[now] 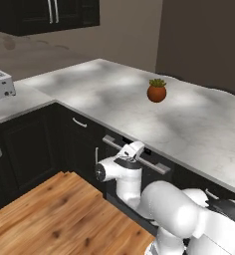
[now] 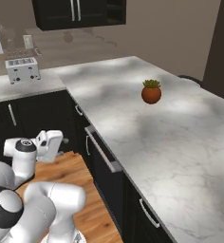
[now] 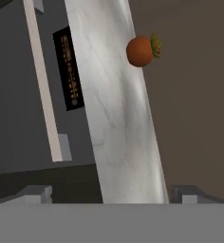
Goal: Open the dishwasher door and pull out the top rack.
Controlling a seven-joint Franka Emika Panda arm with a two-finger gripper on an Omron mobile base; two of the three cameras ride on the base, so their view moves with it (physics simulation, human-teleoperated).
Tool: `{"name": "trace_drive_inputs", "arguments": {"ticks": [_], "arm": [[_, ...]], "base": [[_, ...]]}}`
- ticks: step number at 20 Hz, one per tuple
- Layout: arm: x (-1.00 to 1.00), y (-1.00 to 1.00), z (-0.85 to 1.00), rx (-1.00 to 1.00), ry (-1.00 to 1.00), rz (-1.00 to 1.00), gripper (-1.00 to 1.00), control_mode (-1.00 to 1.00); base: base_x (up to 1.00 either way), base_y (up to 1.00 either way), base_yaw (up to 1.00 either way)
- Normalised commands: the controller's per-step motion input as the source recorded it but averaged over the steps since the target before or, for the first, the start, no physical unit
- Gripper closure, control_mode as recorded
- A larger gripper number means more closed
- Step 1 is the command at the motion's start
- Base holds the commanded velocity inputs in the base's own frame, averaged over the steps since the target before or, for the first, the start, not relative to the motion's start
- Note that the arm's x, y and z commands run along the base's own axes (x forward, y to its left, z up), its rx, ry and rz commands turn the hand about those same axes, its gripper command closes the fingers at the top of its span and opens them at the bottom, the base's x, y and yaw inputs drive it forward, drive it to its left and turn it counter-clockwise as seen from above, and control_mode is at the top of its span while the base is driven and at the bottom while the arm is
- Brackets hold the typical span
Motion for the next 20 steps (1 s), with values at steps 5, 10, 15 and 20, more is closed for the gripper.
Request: {"name": "trace_drive_inputs", "arguments": {"ticks": [5,10,15,20], "arm": [[0.20,0.00,-0.22,-0.07,0.00,0.00,-1.00,-1.00],[0.19,0.00,-0.19,-0.06,0.00,0.00,-1.00,-1.00],[0.21,0.00,-0.18,-0.02,0.00,0.00,-1.00,-1.00],[0.25,0.00,-0.20,-0.01,0.00,0.00,-1.00,-1.00]], "base": [[0.00,0.00,0.00],[0.00,0.00,0.00],[0.00,0.00,0.00],[0.00,0.00,0.00]]}}
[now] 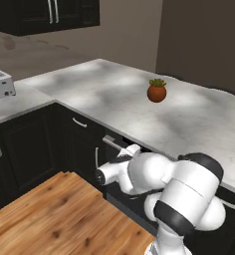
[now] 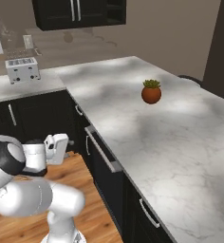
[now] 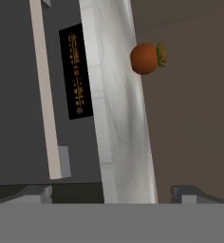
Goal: Open the dishwasher door and pull out the top rack.
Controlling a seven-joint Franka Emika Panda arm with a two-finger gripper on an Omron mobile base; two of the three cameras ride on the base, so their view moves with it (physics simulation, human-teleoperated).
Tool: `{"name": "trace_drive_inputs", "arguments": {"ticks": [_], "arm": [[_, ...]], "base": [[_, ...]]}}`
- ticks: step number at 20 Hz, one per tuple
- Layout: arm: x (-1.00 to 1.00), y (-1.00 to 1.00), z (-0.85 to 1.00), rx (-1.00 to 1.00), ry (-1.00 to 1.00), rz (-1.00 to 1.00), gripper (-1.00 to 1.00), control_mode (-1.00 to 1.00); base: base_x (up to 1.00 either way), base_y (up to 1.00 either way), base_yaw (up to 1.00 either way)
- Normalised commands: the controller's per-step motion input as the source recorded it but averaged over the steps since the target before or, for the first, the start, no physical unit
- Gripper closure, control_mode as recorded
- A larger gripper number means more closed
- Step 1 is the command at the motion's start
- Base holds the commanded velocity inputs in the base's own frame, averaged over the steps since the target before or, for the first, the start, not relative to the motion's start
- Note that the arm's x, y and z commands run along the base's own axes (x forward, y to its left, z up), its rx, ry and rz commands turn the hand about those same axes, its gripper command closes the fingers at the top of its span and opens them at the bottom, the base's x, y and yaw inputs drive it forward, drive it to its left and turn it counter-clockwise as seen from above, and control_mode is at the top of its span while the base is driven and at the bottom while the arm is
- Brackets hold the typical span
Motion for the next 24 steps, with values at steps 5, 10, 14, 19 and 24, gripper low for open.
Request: {"name": "trace_drive_inputs", "arguments": {"ticks": [5,10,14,19,24], "arm": [[0.30,0.00,-0.20,0.00,0.00,0.00,-1.00,-1.00],[0.33,0.00,-0.23,0.00,0.00,0.00,-1.00,-1.00],[0.30,0.00,-0.24,-0.01,0.00,0.00,-1.00,-1.00],[0.20,0.00,-0.28,-0.02,0.00,0.00,-1.00,-1.00],[0.18,0.00,-0.27,-0.03,0.00,0.00,-1.00,-1.00]], "base": [[0.00,0.00,0.00],[0.00,0.00,0.00],[0.00,0.00,0.00],[0.00,0.00,0.00],[0.00,0.00,0.00]]}}
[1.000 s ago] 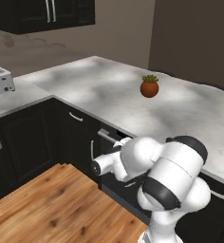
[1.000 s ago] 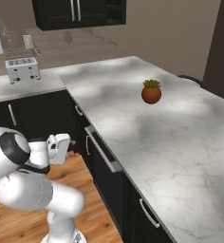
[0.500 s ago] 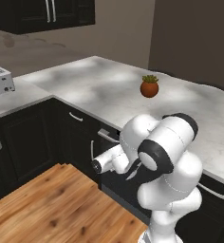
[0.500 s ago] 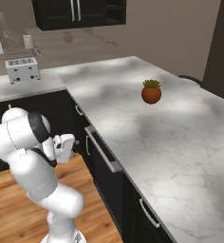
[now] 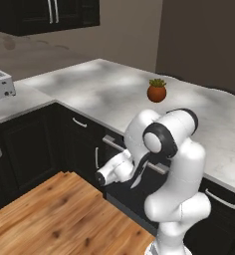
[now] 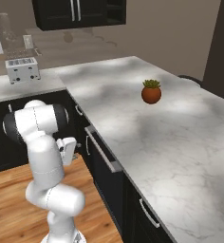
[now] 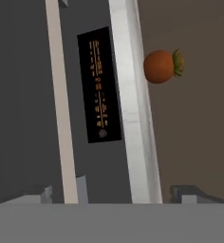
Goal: Open the dishwasher door and pull out the top rack.
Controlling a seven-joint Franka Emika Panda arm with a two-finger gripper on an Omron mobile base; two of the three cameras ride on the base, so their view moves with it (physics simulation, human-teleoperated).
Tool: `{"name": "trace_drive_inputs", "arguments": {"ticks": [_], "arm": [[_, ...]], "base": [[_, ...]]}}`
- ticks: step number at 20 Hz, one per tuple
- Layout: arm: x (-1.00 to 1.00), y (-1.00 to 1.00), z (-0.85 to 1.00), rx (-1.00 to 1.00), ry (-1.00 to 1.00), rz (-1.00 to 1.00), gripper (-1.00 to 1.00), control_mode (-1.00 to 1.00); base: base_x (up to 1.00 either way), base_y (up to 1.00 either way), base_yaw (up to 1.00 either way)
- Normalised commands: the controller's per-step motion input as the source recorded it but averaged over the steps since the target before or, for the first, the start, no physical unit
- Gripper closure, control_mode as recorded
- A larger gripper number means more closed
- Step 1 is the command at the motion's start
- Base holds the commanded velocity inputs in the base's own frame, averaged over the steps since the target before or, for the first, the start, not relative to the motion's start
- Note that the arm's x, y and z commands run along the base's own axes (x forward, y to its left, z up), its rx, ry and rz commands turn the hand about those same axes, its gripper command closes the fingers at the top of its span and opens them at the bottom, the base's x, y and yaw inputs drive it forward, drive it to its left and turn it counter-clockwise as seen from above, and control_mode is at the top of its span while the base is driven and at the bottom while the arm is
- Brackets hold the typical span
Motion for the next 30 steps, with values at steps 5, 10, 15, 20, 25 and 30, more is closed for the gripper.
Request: {"name": "trace_drive_inputs", "arguments": {"ticks": [5,10,15,20,25,30], "arm": [[0.16,0.00,-0.21,-0.02,0.00,0.00,-1.00,-1.00],[0.21,-0.06,-0.14,0.00,0.00,0.00,-1.00,-1.00],[0.28,-0.10,-0.09,0.00,0.00,-0.01,-1.00,-1.00],[0.29,-0.19,-0.07,0.00,0.00,-0.02,-1.00,-1.00],[0.30,-0.17,-0.11,0.00,0.00,0.00,-1.00,-1.00],[0.29,-0.11,-0.18,0.00,0.00,0.00,-1.00,-1.00]], "base": [[0.00,0.00,0.00],[0.00,0.00,0.00],[0.00,0.00,0.00],[0.00,0.00,0.00],[0.00,0.00,0.00],[0.00,0.00,0.00]]}}
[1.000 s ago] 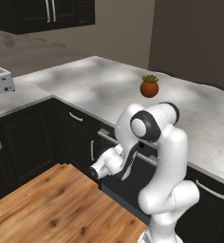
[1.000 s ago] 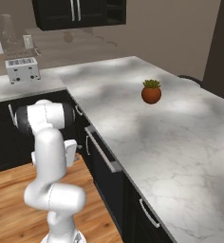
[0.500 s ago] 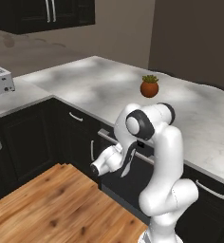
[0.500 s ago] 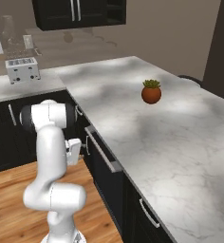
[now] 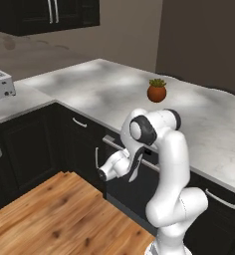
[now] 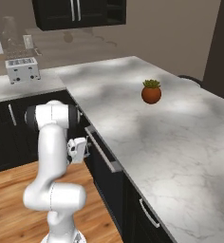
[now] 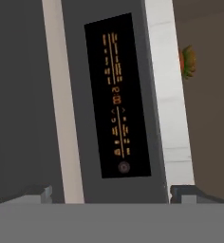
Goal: Open the dishwasher door and pull out the top rack.
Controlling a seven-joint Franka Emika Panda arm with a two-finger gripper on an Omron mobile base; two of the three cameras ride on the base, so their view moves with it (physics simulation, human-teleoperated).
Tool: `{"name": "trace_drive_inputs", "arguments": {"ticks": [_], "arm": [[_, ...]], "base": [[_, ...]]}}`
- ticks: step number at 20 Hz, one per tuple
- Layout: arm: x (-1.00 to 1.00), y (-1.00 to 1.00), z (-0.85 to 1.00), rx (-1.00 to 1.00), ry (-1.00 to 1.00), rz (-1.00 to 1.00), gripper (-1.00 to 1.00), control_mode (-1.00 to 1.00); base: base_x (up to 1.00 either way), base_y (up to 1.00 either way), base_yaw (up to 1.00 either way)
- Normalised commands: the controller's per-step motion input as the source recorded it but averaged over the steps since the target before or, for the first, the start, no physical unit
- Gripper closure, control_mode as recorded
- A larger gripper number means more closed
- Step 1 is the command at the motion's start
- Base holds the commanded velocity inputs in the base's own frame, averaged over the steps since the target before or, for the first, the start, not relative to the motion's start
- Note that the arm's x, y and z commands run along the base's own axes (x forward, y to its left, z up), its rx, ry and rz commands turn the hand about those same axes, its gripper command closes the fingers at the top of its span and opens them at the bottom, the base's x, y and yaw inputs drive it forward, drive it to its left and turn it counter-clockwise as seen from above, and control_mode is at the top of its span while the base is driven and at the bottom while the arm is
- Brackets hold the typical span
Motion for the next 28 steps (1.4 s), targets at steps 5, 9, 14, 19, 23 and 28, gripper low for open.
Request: {"name": "trace_drive_inputs", "arguments": {"ticks": [5,9,14,19,23,28], "arm": [[0.31,-0.07,-0.20,0.00,0.00,-0.01,-1.00,-1.00],[0.31,-0.07,-0.20,0.00,0.00,-0.01,-1.00,-1.00],[0.27,-0.06,-0.27,0.00,0.00,-0.01,-1.00,-1.00],[0.25,-0.02,-0.35,0.00,0.00,-0.02,-1.00,-1.00],[0.26,-0.06,-0.26,0.00,0.00,-0.02,-1.00,-1.00],[0.30,-0.11,-0.11,0.00,0.00,-0.03,-1.00,-1.00]], "base": [[0.00,0.00,0.00],[0.00,0.00,0.00],[0.00,0.00,0.00],[0.00,0.00,0.00],[0.00,0.00,0.00],[0.00,0.00,0.00]]}}
